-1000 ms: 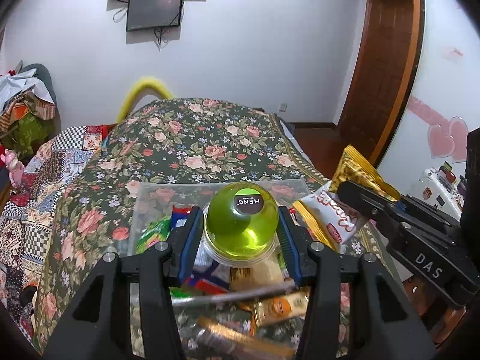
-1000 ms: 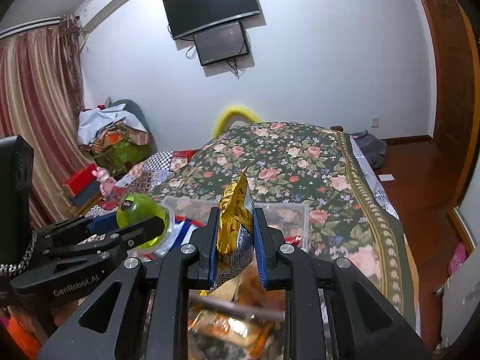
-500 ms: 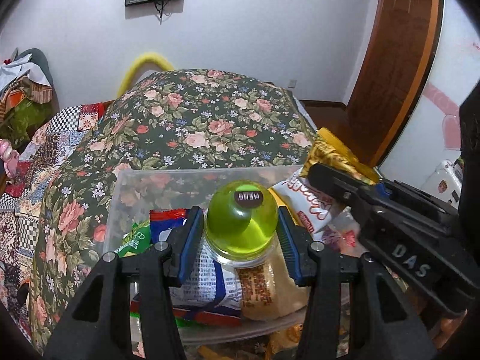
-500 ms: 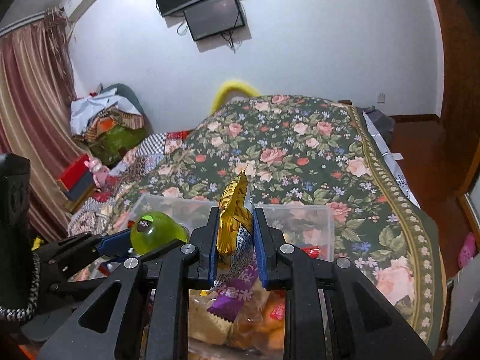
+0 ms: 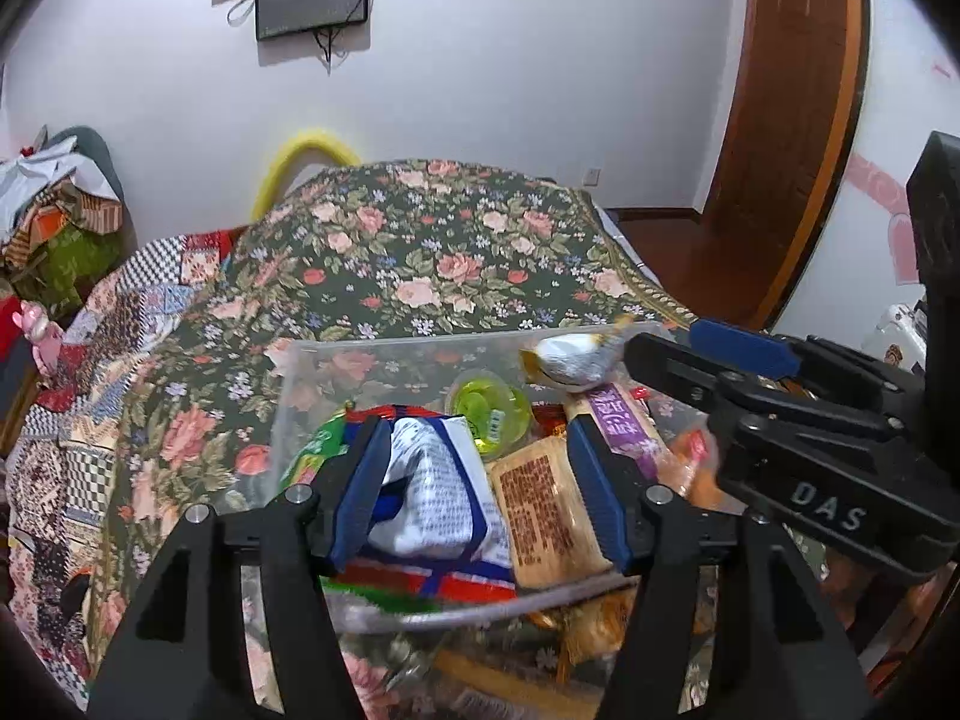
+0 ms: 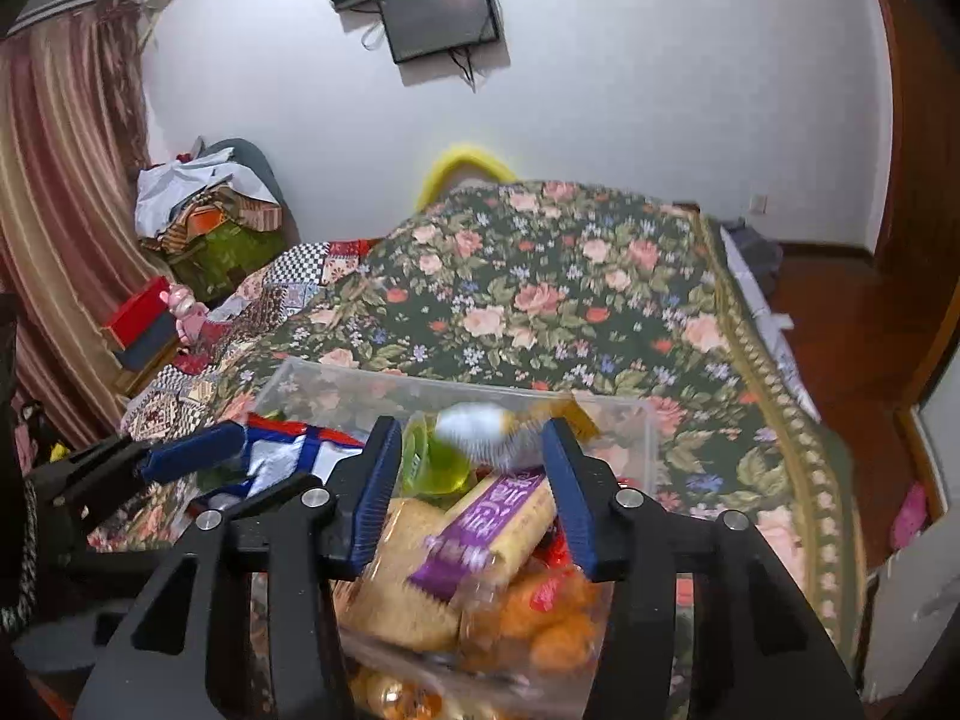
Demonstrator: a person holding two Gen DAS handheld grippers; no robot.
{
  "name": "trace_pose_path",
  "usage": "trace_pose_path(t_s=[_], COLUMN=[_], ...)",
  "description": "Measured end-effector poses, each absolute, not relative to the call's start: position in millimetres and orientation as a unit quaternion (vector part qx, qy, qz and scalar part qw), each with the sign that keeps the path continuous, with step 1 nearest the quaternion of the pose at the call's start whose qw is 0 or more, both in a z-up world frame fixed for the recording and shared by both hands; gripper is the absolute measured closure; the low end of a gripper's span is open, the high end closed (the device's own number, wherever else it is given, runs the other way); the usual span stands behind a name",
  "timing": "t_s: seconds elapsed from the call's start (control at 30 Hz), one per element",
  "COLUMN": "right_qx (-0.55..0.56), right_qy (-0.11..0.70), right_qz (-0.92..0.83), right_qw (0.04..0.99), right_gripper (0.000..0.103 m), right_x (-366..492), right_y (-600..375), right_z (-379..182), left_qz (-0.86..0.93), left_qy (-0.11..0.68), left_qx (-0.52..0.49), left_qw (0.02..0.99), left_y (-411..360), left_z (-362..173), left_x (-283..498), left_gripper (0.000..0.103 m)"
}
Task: Organize snacks
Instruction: 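Lower the chip bag and bottle into the clear box and open both tools, then grasp the orange-labelled rice cake pack with the right tool while the left tool grasps the barcode biscuit pack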
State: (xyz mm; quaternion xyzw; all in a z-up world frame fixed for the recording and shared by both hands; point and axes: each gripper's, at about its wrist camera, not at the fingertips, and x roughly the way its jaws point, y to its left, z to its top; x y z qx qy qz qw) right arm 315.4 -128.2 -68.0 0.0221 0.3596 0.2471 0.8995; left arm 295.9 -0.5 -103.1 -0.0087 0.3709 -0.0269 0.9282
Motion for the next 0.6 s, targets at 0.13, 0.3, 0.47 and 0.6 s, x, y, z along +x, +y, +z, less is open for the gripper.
trace_pose_path(t_s=[0.13, 0.3, 0.47, 0.6], right_qx=[0.013, 0.000, -0.005, -0.023], right_qy=[0.348, 0.353, 0.372, 0.397], right_qz=[0.260, 0.272, 0.272, 0.265], right_qw=[0.901, 0.895, 0.887, 0.878], right_gripper=[0.056, 0.054, 0.048, 0.047], right_x=[294, 262, 240, 228], right_y=[-136, -145, -157, -162], right_z=[-59, -65, -86, -110], left_qz=[-0.028, -0.034, -0.039, -0.028], left_qy=[0.361, 0.365, 0.398, 0.433], left_qx=[-0.006, -0.032, -0.035, -0.038], left_qw=[0.932, 0.930, 0.916, 0.900], left_y=[-1, 5, -5, -15], left_z=[-94, -96, -125, -155], left_x=[272, 241, 221, 217], left_gripper=[0.035, 0.030, 0.027, 0.027])
